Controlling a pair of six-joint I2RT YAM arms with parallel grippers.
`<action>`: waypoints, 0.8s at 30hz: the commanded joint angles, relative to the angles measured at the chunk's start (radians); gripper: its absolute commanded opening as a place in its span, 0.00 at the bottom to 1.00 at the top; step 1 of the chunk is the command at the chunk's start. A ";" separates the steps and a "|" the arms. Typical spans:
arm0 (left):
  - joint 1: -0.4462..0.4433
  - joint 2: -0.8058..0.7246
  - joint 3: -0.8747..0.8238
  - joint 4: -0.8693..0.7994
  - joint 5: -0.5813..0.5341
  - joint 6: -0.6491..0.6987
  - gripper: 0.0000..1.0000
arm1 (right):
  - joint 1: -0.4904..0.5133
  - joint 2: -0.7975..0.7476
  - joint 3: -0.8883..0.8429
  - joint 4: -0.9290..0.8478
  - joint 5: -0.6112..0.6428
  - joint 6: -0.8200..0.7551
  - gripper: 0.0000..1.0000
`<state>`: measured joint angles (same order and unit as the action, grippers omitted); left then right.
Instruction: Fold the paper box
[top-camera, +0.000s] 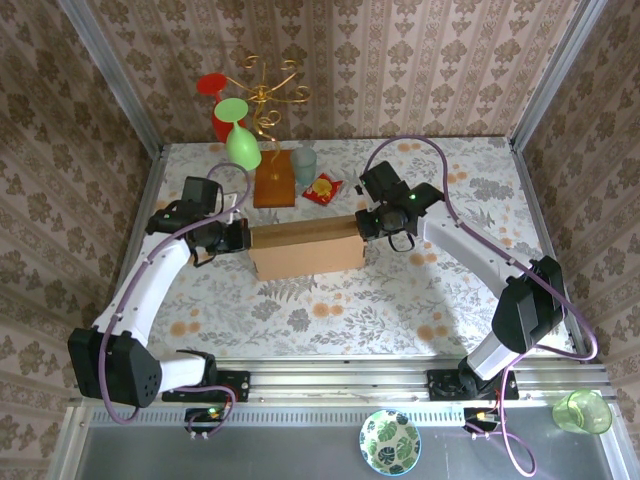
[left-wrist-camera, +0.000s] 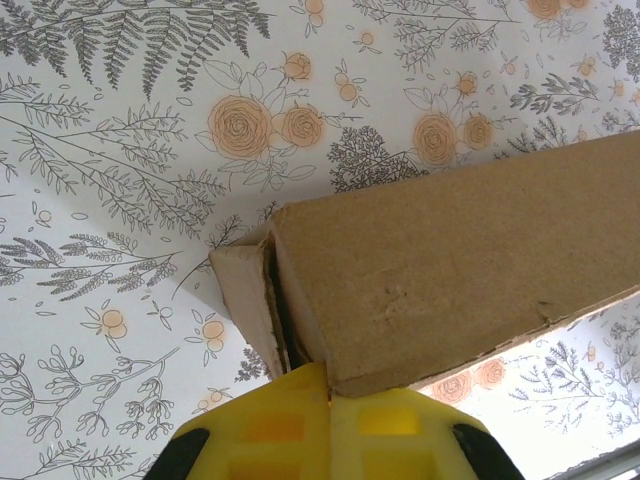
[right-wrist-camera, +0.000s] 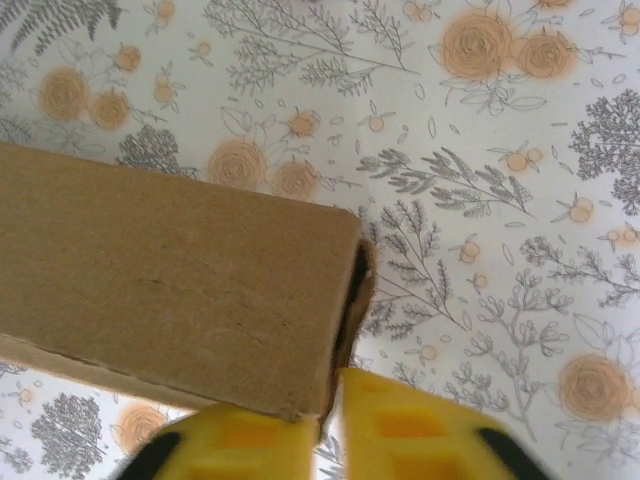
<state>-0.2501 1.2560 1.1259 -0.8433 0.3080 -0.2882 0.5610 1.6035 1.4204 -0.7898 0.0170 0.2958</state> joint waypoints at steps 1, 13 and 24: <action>-0.011 0.007 -0.028 -0.028 -0.030 -0.022 0.00 | 0.005 -0.025 0.045 -0.085 -0.045 0.076 0.29; -0.024 0.019 -0.022 -0.014 -0.041 -0.041 0.00 | -0.030 -0.133 0.022 -0.028 -0.175 0.455 0.57; -0.041 0.008 -0.036 -0.001 -0.050 -0.065 0.00 | -0.062 -0.260 -0.285 0.398 -0.278 1.269 0.75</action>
<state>-0.2825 1.2572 1.1225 -0.8185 0.2668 -0.3298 0.5014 1.3495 1.1812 -0.5495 -0.2146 1.2655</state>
